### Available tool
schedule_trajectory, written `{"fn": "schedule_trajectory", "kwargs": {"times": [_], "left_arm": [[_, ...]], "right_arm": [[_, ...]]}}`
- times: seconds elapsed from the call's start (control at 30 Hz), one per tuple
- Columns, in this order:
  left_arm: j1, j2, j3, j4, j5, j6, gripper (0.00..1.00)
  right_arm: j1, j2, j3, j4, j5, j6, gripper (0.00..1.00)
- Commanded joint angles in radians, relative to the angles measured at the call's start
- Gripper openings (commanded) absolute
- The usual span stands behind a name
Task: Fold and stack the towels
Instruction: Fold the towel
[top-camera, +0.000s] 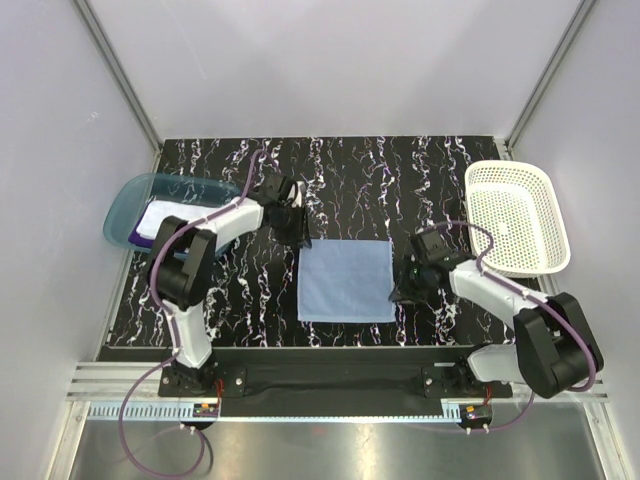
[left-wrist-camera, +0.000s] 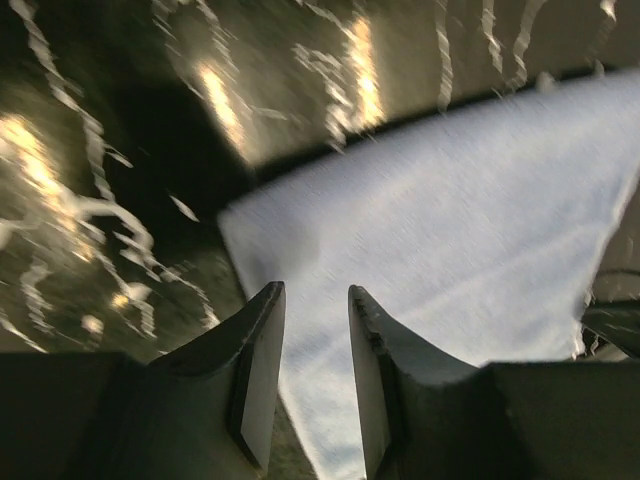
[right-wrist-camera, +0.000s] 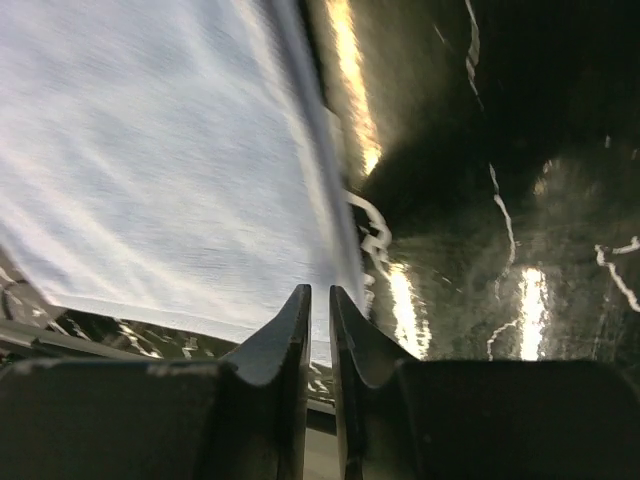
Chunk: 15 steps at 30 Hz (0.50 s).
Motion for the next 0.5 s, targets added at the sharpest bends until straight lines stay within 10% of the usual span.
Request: {"fn": "schedule_trajectory", "kwargs": {"times": [0.0, 0.47], "left_arm": [[0.016, 0.027, 0.116, -0.043, 0.02, 0.067, 0.36], [0.027, 0.134, 0.127, -0.032, -0.011, 0.055, 0.36]], "right_arm": [[0.002, -0.016, 0.174, -0.025, 0.097, -0.061, 0.2], [-0.021, 0.473, 0.575, 0.009, 0.224, -0.291, 0.15]]}}
